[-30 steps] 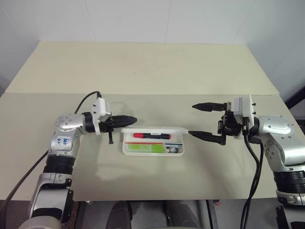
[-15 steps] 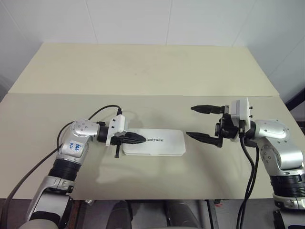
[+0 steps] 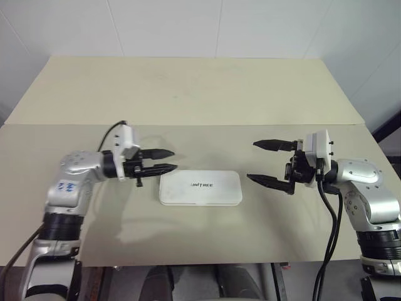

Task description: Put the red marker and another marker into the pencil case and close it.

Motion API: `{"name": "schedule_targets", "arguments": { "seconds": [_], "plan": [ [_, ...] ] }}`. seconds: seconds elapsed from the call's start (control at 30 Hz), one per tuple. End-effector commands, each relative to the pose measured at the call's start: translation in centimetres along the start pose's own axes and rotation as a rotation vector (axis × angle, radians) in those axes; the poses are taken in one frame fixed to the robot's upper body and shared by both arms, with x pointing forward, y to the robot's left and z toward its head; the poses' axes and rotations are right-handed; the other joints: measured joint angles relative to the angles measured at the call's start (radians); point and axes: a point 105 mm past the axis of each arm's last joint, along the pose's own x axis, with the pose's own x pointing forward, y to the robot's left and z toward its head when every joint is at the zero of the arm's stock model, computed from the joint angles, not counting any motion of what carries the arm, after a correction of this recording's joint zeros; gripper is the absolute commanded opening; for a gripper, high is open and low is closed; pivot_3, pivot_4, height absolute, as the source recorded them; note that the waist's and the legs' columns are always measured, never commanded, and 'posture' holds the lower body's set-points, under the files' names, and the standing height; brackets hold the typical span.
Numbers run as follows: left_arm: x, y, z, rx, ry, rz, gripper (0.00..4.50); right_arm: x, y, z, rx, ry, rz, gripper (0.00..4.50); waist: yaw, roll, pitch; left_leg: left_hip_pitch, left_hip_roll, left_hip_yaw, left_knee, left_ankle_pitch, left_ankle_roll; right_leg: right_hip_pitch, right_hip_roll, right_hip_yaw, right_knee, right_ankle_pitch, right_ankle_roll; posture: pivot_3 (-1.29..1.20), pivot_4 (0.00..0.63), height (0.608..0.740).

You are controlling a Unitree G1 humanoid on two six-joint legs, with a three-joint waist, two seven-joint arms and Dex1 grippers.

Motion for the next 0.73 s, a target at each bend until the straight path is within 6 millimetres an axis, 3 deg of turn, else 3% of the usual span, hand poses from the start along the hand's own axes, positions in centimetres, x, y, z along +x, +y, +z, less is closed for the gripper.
{"name": "schedule_targets", "arguments": {
  "seconds": [0.03, 0.13, 0.17, 0.33, 0.5, 0.73],
  "plan": [
    [-1.6, -0.5, 1.5, 0.059, -0.016, 0.041, 3.25, -1.1, -1.0, 1.0, -0.069, 0.002, -0.018, 4.5, 0.001, 0.0, 0.0, 0.0, 0.0, 0.0, 0.0, 0.0, 0.0, 0.0, 0.0, 0.0, -0.001, 0.0, 0.0, 0.0, 0.15, 0.74],
    [-3.1, -0.5, 1.5, 0.056, 0.003, 0.102, 4.34, -1.6, -1.4, 0.8, -0.077, 0.019, -0.024, 4.5, 0.002, 0.0, 0.0, -0.002, 0.0, 0.0, -0.001, -0.001, -0.001, 0.0, 0.0, 0.0, -0.003, 0.0, 0.0, 0.0, 0.15, 0.74],
    [-3.7, -0.4, 1.6, 0.061, 0.004, 0.134, 4.49, -1.9, -1.6, 0.8, -0.079, 0.025, -0.028, 4.5, 0.002, 0.0, 0.0, -0.002, 0.0, 0.0, -0.001, -0.001, -0.001, 0.0, 0.0, -0.001, -0.003, 0.0, 0.0, 0.0, 0.15, 0.74],
    [-4.6, 0.1, 2.5, 0.115, 0.0, 0.208, 4.49, -3.0, -2.3, 0.6, -0.104, 0.052, -0.035, 4.5, 0.004, 0.0, 0.0, -0.002, 0.0, 0.0, -0.001, -0.001, -0.001, 0.0, -0.001, -0.001, -0.004, 0.0, 0.0, 0.0, 0.15, 0.74],
    [-4.7, 0.9, 3.1, 0.155, -0.019, 0.223, 4.49, -3.0, -1.5, 0.2, -0.116, 0.08, -0.014, 4.5, 0.003, 0.0, 0.0, -0.002, 0.0, 0.0, -0.001, -0.001, -0.001, 0.0, 0.0, -0.001, -0.004, 0.0, 0.0, 0.0, 0.15, 0.74],
    [-4.1, 0.5, 3.2, 0.086, -0.045, 0.187, 4.49, -2.8, -0.9, -0.1, -0.107, 0.076, -0.03, 4.5, -0.001, 0.001, 0.0, -0.002, 0.0, 0.001, -0.003, -0.001, -0.001, -0.001, 0.0, 0.0, -0.005, 0.0, 0.0, 0.0, 0.15, 0.74]
  ]
}}
